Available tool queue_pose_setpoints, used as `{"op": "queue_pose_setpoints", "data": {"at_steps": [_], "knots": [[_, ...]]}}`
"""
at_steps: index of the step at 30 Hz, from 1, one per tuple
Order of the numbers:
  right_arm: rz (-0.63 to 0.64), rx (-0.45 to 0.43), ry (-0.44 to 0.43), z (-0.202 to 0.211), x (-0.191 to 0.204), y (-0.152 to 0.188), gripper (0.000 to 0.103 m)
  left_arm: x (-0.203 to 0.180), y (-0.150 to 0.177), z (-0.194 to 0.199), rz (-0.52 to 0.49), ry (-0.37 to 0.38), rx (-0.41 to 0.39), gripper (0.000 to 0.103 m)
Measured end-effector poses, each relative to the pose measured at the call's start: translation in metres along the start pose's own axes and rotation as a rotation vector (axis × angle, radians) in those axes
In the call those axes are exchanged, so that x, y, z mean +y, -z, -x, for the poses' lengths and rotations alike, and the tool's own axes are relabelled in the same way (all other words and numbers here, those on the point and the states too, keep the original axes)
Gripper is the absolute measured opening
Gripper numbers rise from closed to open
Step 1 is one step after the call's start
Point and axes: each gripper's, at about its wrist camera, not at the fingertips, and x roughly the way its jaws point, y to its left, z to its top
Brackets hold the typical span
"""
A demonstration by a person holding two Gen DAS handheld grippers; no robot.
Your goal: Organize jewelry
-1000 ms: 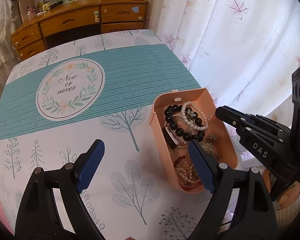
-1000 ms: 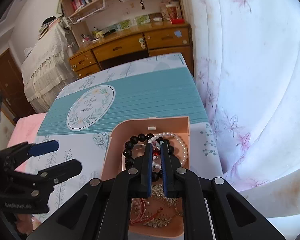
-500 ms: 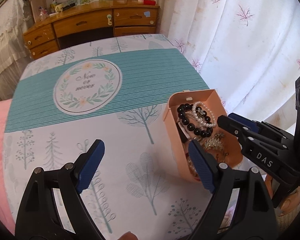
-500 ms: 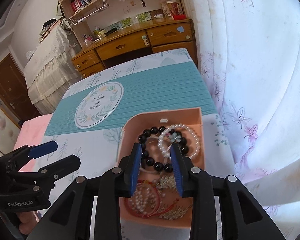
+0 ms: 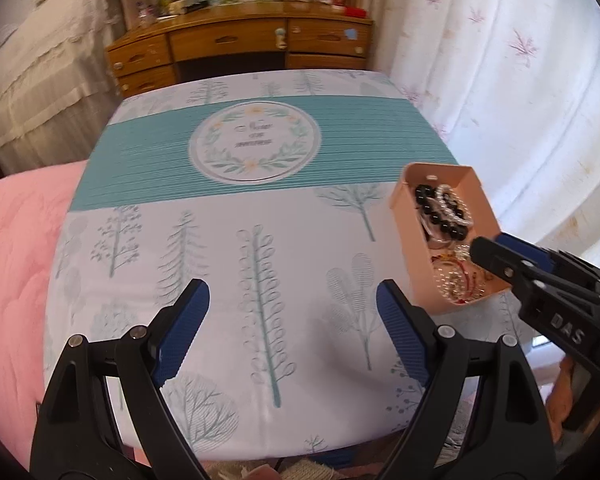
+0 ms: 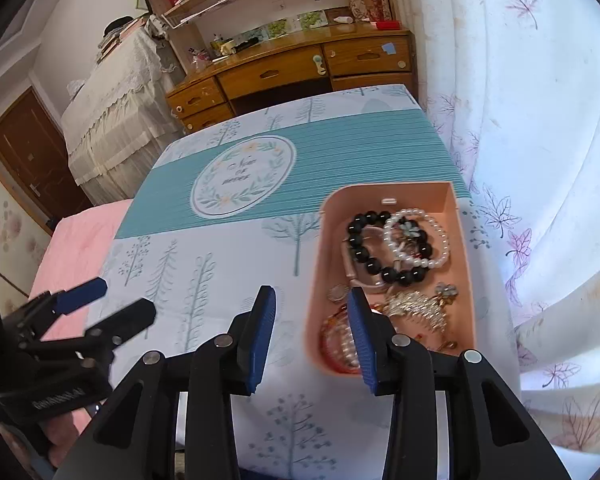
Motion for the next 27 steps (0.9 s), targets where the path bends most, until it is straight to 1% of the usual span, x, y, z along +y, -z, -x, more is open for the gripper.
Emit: {"op": "queue_pose_setpoints", "data": {"at_steps": [1, 2, 3, 4, 5, 7, 10, 18, 27], "knots": [[0.004, -0.002, 0.003, 0.003, 0.005, 0.000, 0.042, 0.003, 0.001, 0.002, 0.017, -0.009, -0.005, 0.084], [0.013, -0.006, 0.007, 0.006, 0.011, 0.001, 0.049, 0.007, 0.002, 0.004, 0.036, -0.014, -0.013, 0.084], [0.028, -0.017, 0.017, 0.010, 0.020, 0.003, 0.053, 0.009, 0.004, 0.006, 0.050, -0.017, -0.019, 0.084], [0.037, -0.030, 0.027, 0.014, 0.025, 0.003, 0.062, 0.012, 0.005, 0.009, 0.062, -0.026, -0.027, 0.084], [0.051, -0.047, 0.039, 0.018, 0.030, 0.004, 0.067, 0.012, 0.005, 0.010, 0.067, -0.032, -0.033, 0.084], [0.093, -0.067, 0.050, 0.024, 0.041, 0.006, 0.070, 0.014, 0.007, 0.012, 0.074, -0.038, -0.042, 0.084], [0.117, -0.079, 0.071, 0.028, 0.052, 0.008, 0.070, 0.016, 0.007, 0.012, 0.082, -0.051, -0.047, 0.084], [0.068, -0.048, 0.048, 0.023, 0.047, 0.009, 0.070, 0.017, 0.007, 0.008, 0.085, -0.043, -0.037, 0.084], [0.063, -0.039, 0.049, 0.017, 0.043, 0.007, 0.070, 0.018, 0.007, 0.005, 0.078, -0.052, -0.035, 0.084]]}}
